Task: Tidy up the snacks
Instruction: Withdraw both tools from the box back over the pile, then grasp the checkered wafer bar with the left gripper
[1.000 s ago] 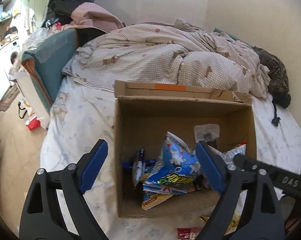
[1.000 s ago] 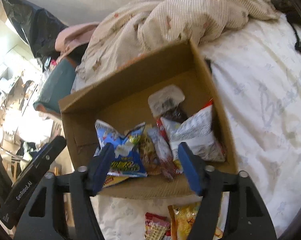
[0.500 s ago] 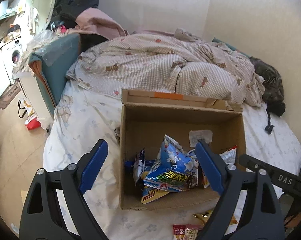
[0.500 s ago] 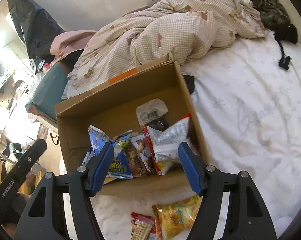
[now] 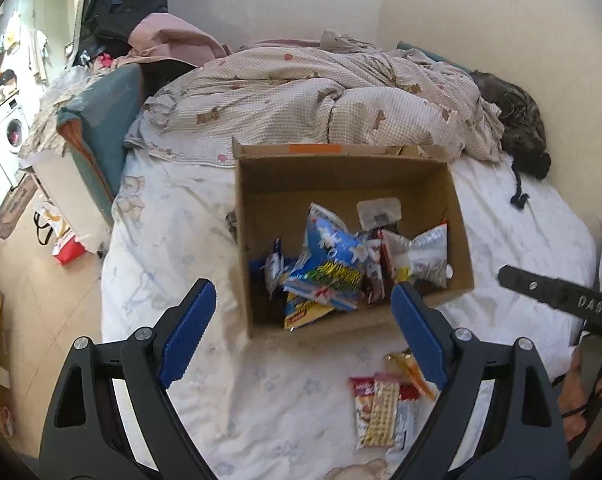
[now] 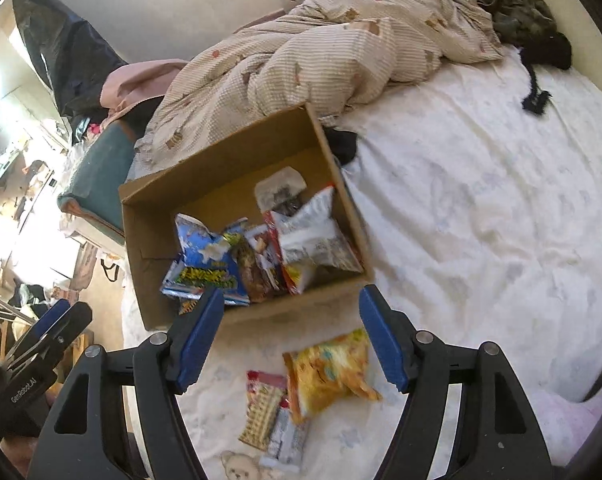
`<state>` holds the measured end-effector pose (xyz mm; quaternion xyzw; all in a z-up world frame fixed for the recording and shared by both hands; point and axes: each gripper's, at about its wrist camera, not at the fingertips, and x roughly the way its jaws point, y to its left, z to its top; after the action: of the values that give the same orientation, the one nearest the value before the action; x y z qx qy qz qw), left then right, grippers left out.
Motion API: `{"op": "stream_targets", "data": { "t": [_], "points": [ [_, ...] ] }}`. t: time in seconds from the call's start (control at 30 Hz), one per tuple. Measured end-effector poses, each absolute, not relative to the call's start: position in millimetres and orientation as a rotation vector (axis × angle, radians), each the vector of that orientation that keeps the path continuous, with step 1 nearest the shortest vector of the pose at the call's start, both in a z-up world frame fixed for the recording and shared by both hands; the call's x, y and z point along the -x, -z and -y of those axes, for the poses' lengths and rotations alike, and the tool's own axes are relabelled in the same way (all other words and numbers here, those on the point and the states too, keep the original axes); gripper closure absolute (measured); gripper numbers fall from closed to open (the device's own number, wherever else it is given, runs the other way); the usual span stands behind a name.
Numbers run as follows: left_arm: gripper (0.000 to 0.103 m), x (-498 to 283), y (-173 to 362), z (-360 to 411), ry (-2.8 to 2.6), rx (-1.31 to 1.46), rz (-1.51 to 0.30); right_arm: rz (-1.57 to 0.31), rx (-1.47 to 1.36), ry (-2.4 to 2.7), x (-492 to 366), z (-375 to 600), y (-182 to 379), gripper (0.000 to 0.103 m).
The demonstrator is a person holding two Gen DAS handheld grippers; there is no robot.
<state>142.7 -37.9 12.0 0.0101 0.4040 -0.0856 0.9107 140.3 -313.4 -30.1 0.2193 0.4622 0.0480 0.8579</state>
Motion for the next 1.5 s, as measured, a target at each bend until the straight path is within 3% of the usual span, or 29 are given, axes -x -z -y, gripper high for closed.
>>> {"op": "stream_targets", "data": {
  "t": [0.43, 0.73, 0.8, 0.87, 1.13, 1.23, 1.3, 1.5],
  "points": [
    [0.016, -119.4, 32.2, 39.4, 0.174, -0.013, -1.003, -1.010, -0.486, -0.103, -108.9, 318.5, 44.1, 0.030],
    [0.018, -109.5, 88.8, 80.7, 0.272, -0.056, -1.181, -1.070, -0.508, -0.102, -103.9, 325.4, 60.0, 0.030],
    [0.034, -111.2, 105.9, 99.5, 0.307, -0.093, -1.234, -1.072, -0.531, -0.095, -103.0, 329.1, 60.5, 0.030],
    [0.040, -112.0, 117.5, 115.7, 0.343, -0.132, -1.263, -1.057, -0.546, -0.086, -99.8, 333.2, 58.0, 0.030],
    [0.047, -114.5, 149.2, 144.9, 0.357, -0.226, -1.330, -1.055, -0.587, -0.050, -93.7, 349.1, 61.1, 0.030],
    [0.064, -115.8, 154.3, 142.3, 0.341, -0.243, -1.336, -1.062, -0.593, -0.050, -95.8, 349.3, 63.1, 0.030],
    [0.081, -117.3, 153.3, 137.6, 0.320, -0.233, -1.345, -1.064, -0.585, -0.053, -97.4, 347.1, 63.2, 0.030],
    [0.081, -118.7, 143.7, 121.0, 0.289, -0.165, -1.350, -1.081, -0.573, -0.064, -100.8, 340.9, 66.6, 0.030]
  ]
}}
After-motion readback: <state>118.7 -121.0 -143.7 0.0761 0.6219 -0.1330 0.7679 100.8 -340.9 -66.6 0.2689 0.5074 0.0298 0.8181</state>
